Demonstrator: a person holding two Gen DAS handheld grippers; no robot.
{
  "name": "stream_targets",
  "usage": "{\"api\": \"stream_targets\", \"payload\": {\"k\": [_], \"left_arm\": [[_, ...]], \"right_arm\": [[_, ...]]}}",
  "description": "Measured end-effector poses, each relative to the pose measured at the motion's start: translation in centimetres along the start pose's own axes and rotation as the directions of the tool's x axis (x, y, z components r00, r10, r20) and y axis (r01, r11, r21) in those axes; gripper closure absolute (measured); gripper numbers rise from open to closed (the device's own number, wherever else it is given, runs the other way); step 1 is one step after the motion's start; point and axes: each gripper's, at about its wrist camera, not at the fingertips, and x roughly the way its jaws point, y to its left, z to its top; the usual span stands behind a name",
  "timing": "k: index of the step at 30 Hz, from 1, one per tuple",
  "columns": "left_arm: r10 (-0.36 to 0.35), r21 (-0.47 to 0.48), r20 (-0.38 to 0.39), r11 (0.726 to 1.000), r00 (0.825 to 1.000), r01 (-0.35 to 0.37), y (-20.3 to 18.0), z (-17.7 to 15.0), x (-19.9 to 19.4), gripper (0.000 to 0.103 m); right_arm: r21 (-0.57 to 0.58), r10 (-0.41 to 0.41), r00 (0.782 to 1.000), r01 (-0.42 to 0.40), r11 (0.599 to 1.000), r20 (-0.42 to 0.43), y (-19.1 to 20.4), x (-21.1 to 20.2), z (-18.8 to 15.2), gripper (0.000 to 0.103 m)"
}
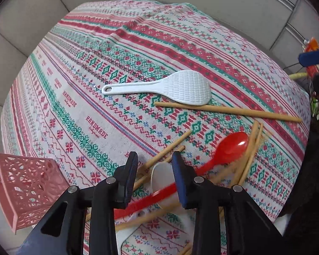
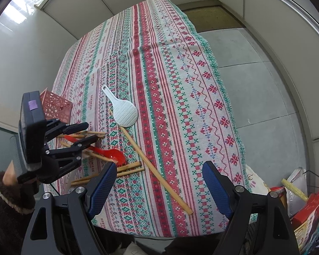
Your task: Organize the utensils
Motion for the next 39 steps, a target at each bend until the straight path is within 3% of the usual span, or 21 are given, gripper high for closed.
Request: {"api": "stream_targets", "payload": {"k": [10, 17, 22, 25, 27, 32, 36, 39], "left_arm": [[-0.019, -0.175, -0.007, 0.984, 1.0, 0.018, 3.2, 2.4, 1.2, 0.081], [-0.085, -0.286, 0.042, 0.954, 0.995, 0.094, 5.6, 1.9, 0.4, 0.089], [-0.021, -0.244, -0.008, 0.97, 1.0, 0.018, 5.7, 1.3, 0.8, 0.088], [-0.023, -0.236, 0.001, 0.971, 1.0, 0.022, 5.8, 1.0, 0.6, 0.088], [-0.063, -0.225, -0.005, 0.972, 0.998, 0.061, 5.5, 0.6, 0.6, 0.089], [-0.05, -0.177, -0.013, 0.983, 0.999, 0.047, 5.1, 0.9, 0.6, 0.089], [0.001, -0.197, -0.027, 0.98, 1.0, -0.006, 5.8, 1.2, 1.5, 0.086], [0.003, -0.258, 0.021, 0.966, 1.0, 0.003, 6.5, 1.8, 1.6, 0.087]], "right_arm": [[0.001, -0.008, 1.0, 0.008, 1.0, -0.013, 0.5, 0.7, 0.2, 0.019], [-0.004, -0.012, 1.0, 0.012, 1.0, -0.011, 0.6, 0.8, 0.3, 0.019], [-0.003, -0.017, 1.0, 0.017, 1.0, -0.019, 0.7, 1.1, 0.4, 0.019], [-0.006, -0.016, 1.0, 0.016, 1.0, -0.019, 0.9, 1.2, 0.4, 0.019], [-0.007, -0.017, 1.0, 0.017, 1.0, -0.022, 1.0, 1.4, 0.4, 0.019], [-0.015, -0.03, 0.999, 0.029, 0.999, -0.035, 1.2, 2.0, 0.4, 0.019], [-0.02, -0.042, 0.998, 0.041, 0.999, -0.046, 1.5, 2.6, 0.6, 0.019], [-0.024, -0.052, 0.997, 0.05, 0.998, -0.058, 1.9, 3.2, 0.9, 0.019]]}}
